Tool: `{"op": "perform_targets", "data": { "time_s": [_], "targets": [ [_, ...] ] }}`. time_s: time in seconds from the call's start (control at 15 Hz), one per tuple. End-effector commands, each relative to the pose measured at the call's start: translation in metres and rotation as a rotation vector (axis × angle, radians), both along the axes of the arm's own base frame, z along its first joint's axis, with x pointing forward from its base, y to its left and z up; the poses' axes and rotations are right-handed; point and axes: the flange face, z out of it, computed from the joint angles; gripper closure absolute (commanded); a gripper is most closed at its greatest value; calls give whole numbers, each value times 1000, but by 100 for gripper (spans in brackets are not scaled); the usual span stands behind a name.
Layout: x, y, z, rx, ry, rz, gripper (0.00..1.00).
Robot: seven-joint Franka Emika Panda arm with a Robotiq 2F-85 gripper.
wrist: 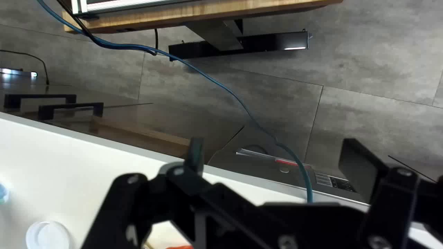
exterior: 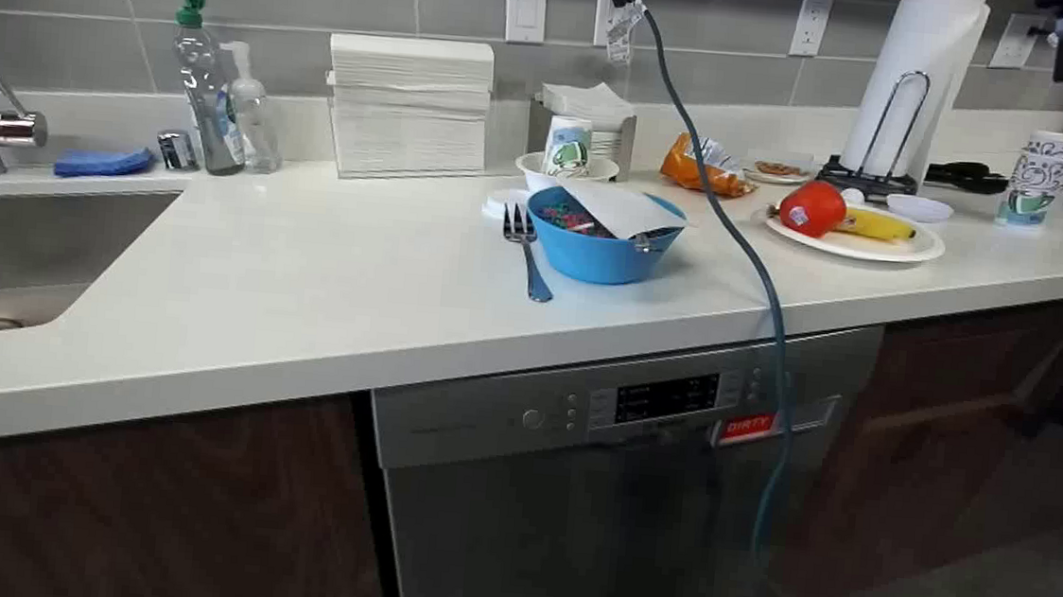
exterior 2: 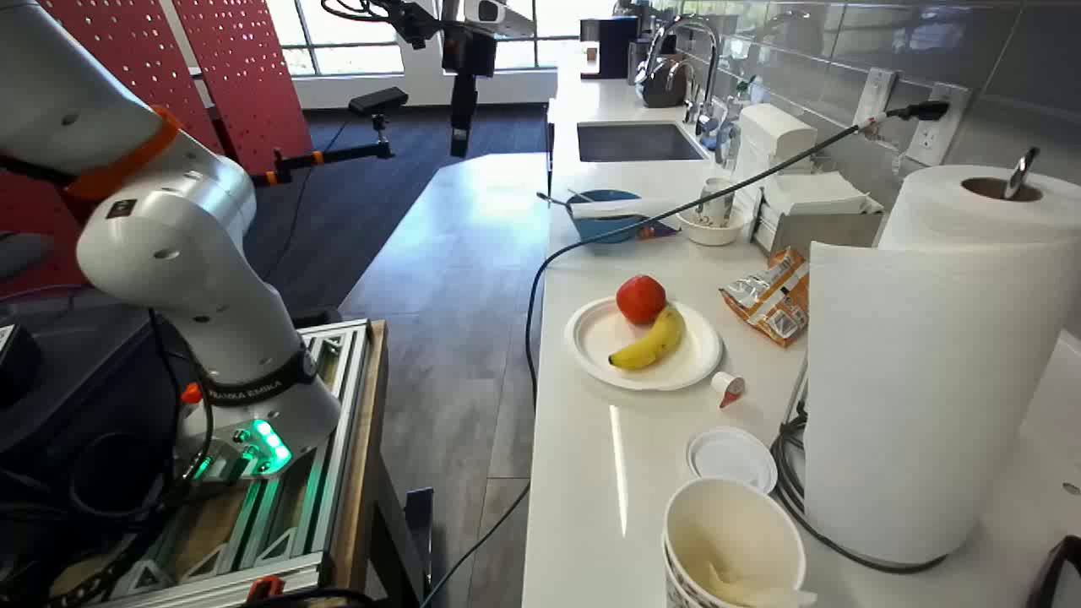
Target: Tear a piece of paper towel from the roll and place it on top of the coffee cup on the left.
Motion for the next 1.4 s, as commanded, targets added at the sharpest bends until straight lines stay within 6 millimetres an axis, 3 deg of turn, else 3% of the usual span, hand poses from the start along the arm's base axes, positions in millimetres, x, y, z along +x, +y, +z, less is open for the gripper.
{"op": "perform_targets", "data": {
  "time_s": [0.0,0.53,0.8,1.33],
  "targets": [
    [0,0,0,0,1,0,0],
    [0,0,0,0,1,0,0],
    [32,-47,-2,16,-47,-258,0],
    [78,-182,10,25,-272,-633,0]
  ]
}}
